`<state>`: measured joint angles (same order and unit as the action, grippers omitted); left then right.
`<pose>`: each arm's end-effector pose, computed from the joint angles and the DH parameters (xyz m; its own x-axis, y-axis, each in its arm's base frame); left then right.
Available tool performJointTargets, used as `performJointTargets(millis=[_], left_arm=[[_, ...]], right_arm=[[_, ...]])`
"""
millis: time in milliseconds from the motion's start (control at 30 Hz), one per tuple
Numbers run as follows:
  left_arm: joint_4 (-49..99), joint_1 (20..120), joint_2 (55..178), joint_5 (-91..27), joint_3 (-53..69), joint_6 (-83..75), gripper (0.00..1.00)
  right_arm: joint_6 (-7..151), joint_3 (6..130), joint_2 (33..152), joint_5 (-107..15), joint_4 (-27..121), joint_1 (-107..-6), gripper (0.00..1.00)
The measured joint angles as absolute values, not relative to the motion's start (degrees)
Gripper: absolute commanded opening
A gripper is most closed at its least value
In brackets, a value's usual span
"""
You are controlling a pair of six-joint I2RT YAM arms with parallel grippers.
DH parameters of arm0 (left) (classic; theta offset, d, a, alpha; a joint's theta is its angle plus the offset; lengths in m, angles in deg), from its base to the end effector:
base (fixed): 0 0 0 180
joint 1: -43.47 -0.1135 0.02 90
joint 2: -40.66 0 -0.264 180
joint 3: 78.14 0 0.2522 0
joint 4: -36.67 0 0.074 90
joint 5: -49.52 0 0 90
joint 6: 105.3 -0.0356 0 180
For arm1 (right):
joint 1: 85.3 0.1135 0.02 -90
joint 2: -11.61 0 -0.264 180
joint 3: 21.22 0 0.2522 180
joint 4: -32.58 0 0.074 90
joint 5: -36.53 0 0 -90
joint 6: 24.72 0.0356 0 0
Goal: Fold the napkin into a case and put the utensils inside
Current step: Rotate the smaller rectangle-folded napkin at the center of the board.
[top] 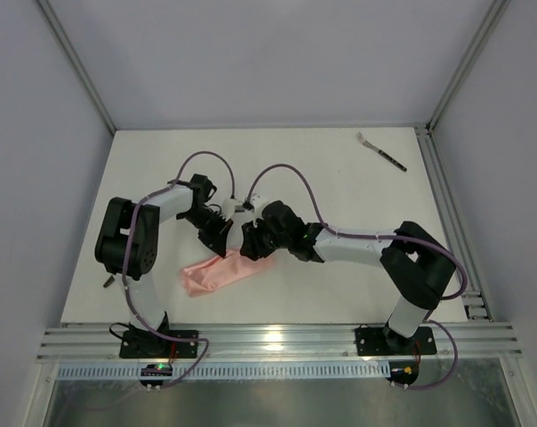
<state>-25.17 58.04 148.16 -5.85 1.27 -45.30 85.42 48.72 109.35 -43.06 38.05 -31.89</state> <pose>0.3066 -0.1006 0.1432 -0.7343 0.6160 -0.2852 0.6638 0.5638 -0.4915 0.2153 0.3007 0.1977 -0.6099 -0.2534 -0.7508 -0.7134 0.5882 0.3809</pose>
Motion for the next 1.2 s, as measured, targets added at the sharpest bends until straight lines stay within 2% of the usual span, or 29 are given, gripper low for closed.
performJointTargets(millis=[133,367,567,667,900,1033,1133,1200], left_arm=[[-25.8,60.1,148.2,-5.6,1.3,-47.1,0.05],[-27.5,61.6,148.2,-4.4,1.7,-50.4,0.25],[-30.3,61.6,148.2,-2.9,5.7,-52.0,0.38],[-32.0,61.6,147.1,-1.2,7.9,-52.9,0.42],[-34.7,63.1,142.8,-3.5,8.6,-53.3,0.41],[-36.4,61.5,140.9,-6.5,4.7,-52.5,0.53],[-39.0,57.0,136.7,-10.3,2.1,-51.5,0.59],[-39.1,54.9,133.3,-13.0,-0.2,-51.3,0.59]], right_arm=[[81.8,47.1,109.4,-43.1,41.2,-32.8,0.39],[81.8,42.5,110.7,-43.0,40.5,-32.5,0.34],[84.5,40.6,111.4,-43.0,36.9,-32.8,0.32],[86.3,39.5,111.4,-42.7,34.6,-33.2,0.31],[91.8,36.8,111.7,-40.9,29.1,-34.9,0.28],[94.9,35.7,112.0,-40.3,26.6,-35.4,0.28],[96.6,35.4,112.4,-40.3,25.3,-35.6,0.27],[97.6,35.3,112.6,-40.4,24.7,-35.6,0.27]])
